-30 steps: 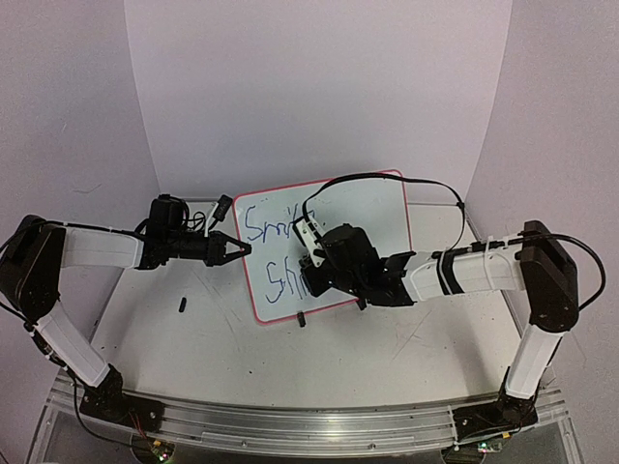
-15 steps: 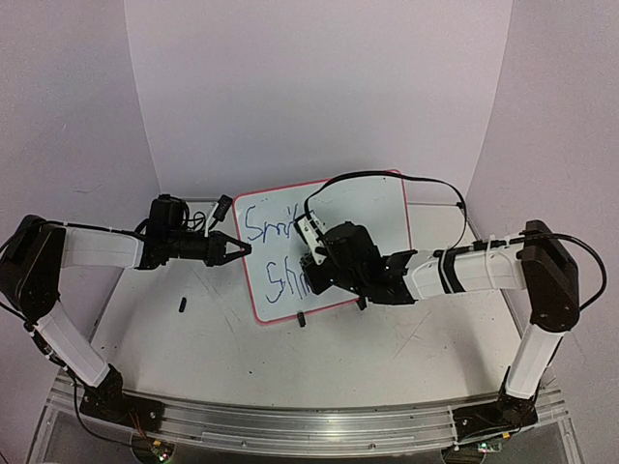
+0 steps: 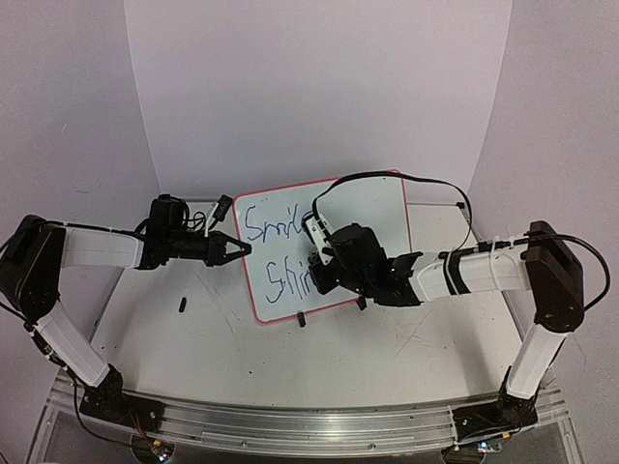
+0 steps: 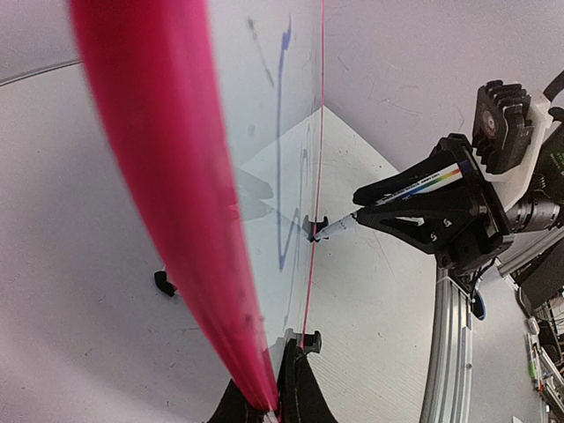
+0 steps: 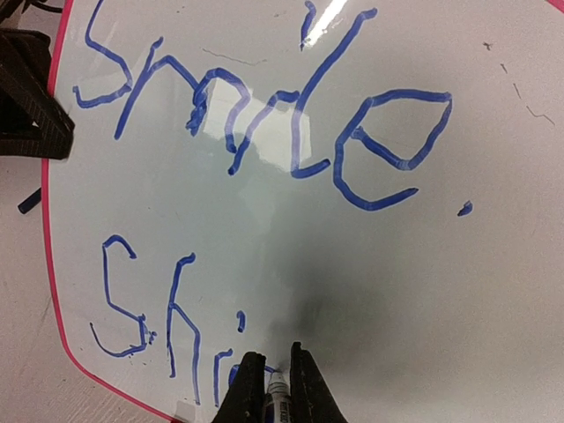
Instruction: Write a sentence on the whiteboard
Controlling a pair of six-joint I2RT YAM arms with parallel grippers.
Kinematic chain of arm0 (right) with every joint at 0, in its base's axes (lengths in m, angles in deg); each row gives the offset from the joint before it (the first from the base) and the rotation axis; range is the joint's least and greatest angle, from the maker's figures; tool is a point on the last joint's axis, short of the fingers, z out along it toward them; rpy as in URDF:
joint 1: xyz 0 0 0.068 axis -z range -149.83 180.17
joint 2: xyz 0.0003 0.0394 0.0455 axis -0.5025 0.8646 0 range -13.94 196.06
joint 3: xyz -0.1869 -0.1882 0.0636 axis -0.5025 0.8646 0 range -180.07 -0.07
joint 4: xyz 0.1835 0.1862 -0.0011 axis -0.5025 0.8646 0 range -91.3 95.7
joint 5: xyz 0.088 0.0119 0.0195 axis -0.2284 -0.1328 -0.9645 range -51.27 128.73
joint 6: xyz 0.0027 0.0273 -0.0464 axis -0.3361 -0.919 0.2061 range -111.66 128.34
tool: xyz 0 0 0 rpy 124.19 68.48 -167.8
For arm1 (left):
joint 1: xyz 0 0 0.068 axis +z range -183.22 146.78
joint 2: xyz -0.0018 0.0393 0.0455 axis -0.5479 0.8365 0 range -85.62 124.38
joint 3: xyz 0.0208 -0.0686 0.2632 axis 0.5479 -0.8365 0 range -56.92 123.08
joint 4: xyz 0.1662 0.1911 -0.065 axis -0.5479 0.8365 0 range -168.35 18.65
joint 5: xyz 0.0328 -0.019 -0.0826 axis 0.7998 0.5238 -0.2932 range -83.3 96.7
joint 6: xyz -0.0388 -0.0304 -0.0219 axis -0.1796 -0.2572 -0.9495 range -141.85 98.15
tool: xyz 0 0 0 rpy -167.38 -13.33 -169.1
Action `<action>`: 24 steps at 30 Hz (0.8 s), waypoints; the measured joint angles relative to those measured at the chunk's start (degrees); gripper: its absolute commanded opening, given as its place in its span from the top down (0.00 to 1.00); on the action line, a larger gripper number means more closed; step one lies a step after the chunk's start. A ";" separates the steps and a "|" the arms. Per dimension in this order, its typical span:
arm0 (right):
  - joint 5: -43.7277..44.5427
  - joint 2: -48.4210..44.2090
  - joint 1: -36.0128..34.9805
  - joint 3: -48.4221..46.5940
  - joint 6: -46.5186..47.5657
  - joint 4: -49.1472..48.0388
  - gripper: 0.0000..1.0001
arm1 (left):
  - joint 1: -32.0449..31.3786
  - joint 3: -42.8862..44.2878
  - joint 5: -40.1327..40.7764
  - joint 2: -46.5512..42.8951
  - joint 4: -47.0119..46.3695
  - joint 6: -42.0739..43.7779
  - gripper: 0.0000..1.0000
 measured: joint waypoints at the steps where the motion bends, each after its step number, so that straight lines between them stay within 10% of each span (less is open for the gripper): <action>1: -0.09 -0.07 0.04 0.28 -0.33 -0.07 1.00 | 0.00 0.00 0.00 0.00 0.00 0.00 1.00; 24: -1.57 -0.42 0.02 4.87 -4.39 0.42 1.00 | 0.00 0.00 -0.02 0.00 0.00 0.02 1.00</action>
